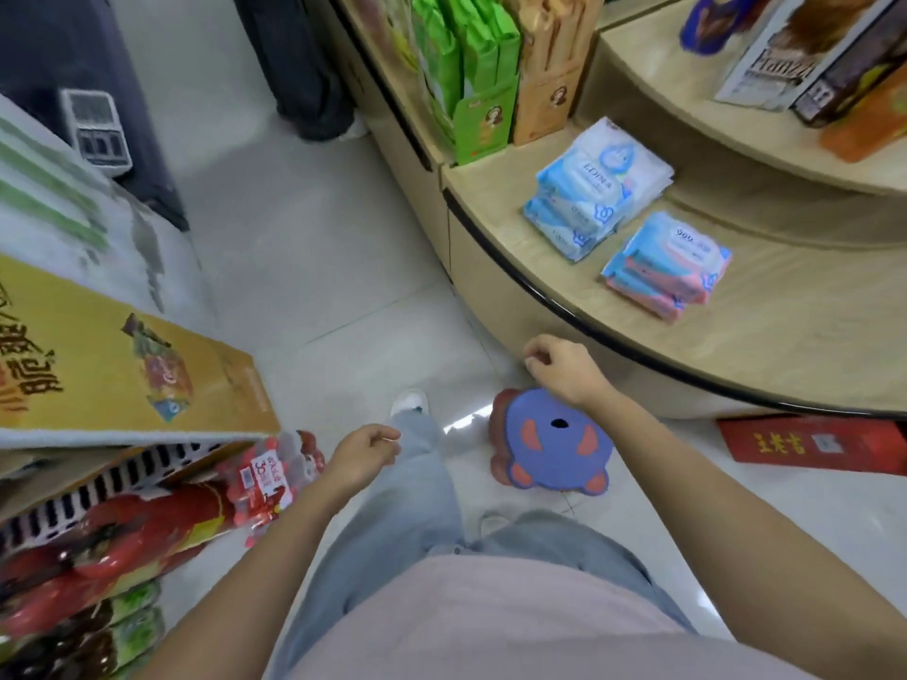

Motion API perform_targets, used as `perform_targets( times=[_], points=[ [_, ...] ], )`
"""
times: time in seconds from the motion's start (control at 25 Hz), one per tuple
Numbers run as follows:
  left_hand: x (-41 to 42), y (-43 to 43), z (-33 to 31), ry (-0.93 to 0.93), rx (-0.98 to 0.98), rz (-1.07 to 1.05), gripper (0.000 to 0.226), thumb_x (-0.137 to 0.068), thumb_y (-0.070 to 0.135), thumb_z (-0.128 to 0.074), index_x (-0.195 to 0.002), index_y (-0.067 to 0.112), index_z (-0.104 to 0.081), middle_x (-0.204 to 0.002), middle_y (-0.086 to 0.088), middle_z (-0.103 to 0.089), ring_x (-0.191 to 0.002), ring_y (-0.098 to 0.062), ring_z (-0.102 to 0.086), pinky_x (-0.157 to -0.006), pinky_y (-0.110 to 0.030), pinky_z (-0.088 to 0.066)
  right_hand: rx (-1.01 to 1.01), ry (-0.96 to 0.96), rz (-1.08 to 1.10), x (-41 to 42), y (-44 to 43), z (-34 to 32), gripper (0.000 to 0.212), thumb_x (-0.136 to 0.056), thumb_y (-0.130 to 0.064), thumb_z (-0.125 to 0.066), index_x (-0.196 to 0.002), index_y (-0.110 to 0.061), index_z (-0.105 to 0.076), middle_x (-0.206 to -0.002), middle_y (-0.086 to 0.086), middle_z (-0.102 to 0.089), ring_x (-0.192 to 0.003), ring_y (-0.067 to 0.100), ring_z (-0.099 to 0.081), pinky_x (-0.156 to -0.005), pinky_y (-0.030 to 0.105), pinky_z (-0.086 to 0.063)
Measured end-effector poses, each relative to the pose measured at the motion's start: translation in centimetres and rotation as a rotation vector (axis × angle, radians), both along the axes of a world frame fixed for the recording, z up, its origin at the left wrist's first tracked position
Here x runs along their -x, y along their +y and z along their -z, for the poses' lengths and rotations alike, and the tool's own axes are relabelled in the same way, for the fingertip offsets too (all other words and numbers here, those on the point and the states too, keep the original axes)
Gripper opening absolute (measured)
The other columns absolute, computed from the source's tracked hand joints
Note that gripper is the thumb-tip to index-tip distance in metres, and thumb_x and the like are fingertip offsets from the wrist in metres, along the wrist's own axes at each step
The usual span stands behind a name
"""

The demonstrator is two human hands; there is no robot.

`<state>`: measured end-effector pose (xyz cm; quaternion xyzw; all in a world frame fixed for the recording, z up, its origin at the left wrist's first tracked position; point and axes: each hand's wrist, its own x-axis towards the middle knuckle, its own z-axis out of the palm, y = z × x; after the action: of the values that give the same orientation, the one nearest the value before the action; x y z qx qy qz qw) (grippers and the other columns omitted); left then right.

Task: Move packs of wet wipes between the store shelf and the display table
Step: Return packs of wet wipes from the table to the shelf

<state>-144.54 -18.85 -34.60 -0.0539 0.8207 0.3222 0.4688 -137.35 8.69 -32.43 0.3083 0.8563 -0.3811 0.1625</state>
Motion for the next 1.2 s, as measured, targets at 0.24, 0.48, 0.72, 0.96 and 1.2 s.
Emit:
perform_targets(
  times=[0.24, 0.48, 0.72, 0.96, 1.2],
  points=[
    [17.5, 8.5, -1.4, 0.086, -0.049, 0.206, 0.024, -0.090, 0.009, -0.054, -0.113, 0.008, -0.061, -0.097, -0.006, -0.063, -0.089, -0.018, -0.057, -0.065, -0.020, -0.041, 0.074, -0.082, 0.252, 5.7, 1.5, 1.3, 0.022, -0.088, -0.012, -0.052, -0.104, -0.009, -0.066, -0.105, 0.010, -0.068, -0.098, 0.024, -0.060, -0.079, 0.023, -0.040],
    [25.4, 25.3, -2.6, 0.121, -0.181, 0.435, 0.025, -0.091, 0.014, -0.055, -0.115, 0.011, -0.060, -0.091, -0.002, -0.062, -0.090, -0.016, -0.054, -0.070, -0.022, -0.041, 0.322, 0.035, 0.939, 7.3, 6.1, 2.1, 0.030, -0.087, -0.017, -0.061, -0.115, -0.006, -0.057, -0.090, 0.005, -0.060, -0.083, 0.018, -0.054, -0.078, 0.030, -0.043],
    [24.5, 38.3, -1.7, -0.008, -0.209, 0.454, 0.069, -0.073, 0.049, -0.068, -0.131, 0.015, -0.050, -0.125, 0.001, -0.056, -0.111, -0.017, -0.056, -0.093, -0.028, -0.043, 0.599, 0.134, 1.162, 11.0, 13.9, 1.3, 0.054, -0.074, -0.039, -0.071, -0.116, -0.008, -0.057, -0.104, 0.004, -0.061, -0.086, 0.014, -0.057, -0.070, 0.023, -0.042],
    [22.4, 42.2, -1.0, -0.198, -0.360, 0.446, 0.042, -0.082, 0.014, -0.071, -0.121, 0.007, -0.058, -0.116, -0.007, -0.067, -0.090, -0.014, -0.067, -0.064, -0.013, -0.055, 0.647, 0.316, 1.277, 14.6, 14.5, 1.4, 0.050, -0.082, -0.006, -0.067, -0.127, -0.010, -0.045, -0.120, 0.001, -0.062, -0.097, 0.009, -0.061, -0.072, 0.010, -0.050],
    [23.1, 41.2, -0.4, -0.083, -0.300, 0.373, 0.056, -0.074, 0.010, -0.079, -0.116, 0.011, -0.042, -0.097, 0.008, -0.057, -0.080, 0.000, -0.058, -0.057, -0.007, -0.049, 0.559, 0.323, 1.361, 16.1, 13.9, 1.1, 0.038, -0.082, -0.003, -0.064, -0.118, -0.009, -0.052, -0.101, -0.002, -0.064, -0.085, 0.003, -0.060, -0.071, 0.009, -0.049]
  ],
)
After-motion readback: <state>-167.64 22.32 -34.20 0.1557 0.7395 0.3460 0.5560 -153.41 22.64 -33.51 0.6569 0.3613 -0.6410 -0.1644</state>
